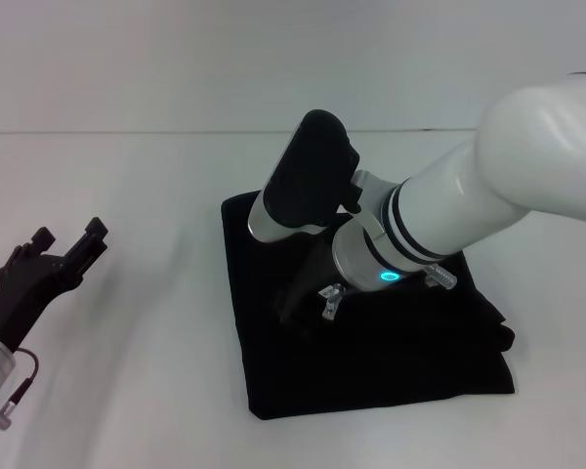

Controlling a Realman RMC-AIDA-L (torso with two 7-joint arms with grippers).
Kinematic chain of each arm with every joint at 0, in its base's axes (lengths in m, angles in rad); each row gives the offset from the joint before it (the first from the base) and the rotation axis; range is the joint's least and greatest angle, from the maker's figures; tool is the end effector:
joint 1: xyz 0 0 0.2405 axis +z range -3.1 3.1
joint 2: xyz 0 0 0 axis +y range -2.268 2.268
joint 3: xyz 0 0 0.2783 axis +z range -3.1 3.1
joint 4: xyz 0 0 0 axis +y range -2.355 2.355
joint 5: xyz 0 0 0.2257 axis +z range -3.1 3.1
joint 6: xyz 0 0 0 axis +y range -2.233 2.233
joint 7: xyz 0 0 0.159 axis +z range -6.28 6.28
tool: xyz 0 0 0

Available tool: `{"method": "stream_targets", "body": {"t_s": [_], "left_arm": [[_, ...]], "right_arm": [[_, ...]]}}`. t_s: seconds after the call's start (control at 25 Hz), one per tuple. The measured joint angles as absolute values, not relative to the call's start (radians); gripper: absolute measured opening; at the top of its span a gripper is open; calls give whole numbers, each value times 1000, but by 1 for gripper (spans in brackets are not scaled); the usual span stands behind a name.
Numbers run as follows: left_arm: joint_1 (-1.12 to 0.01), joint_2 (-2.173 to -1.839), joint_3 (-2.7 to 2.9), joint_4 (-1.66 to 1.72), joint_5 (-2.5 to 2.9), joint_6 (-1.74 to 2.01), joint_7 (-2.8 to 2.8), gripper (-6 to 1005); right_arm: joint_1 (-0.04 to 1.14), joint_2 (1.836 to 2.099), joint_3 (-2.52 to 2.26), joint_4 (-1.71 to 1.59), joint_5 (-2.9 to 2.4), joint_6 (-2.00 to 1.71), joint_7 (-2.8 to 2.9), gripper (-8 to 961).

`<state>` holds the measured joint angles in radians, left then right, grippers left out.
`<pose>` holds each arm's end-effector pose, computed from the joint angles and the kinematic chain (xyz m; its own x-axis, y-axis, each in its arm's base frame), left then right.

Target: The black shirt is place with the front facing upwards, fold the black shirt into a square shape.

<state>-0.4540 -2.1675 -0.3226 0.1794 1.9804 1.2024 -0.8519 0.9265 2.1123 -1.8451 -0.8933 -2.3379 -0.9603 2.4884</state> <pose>-0.3822 0.3328 -0.0486 0.3662 0.1990 0.9090 0.9259 -0.1750 -0.3347 0.1118 0.4113 -0.1631 0.9357 -0.2815 0.2125 -0.2037 -0.9231 -0.3261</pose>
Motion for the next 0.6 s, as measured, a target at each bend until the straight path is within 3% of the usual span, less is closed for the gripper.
{"method": "stream_targets", "body": {"t_s": [0.48, 0.6], "left_arm": [[-459, -2168, -324, 179, 1980, 1203, -851, 892], [-459, -2167, -325, 179, 1980, 1203, -851, 892]], "right_arm": [[905, 2103, -1783, -886, -2300, -940, 2491, 20], [877, 2101, -1712, -910, -2292, -952, 2491, 20]]}}
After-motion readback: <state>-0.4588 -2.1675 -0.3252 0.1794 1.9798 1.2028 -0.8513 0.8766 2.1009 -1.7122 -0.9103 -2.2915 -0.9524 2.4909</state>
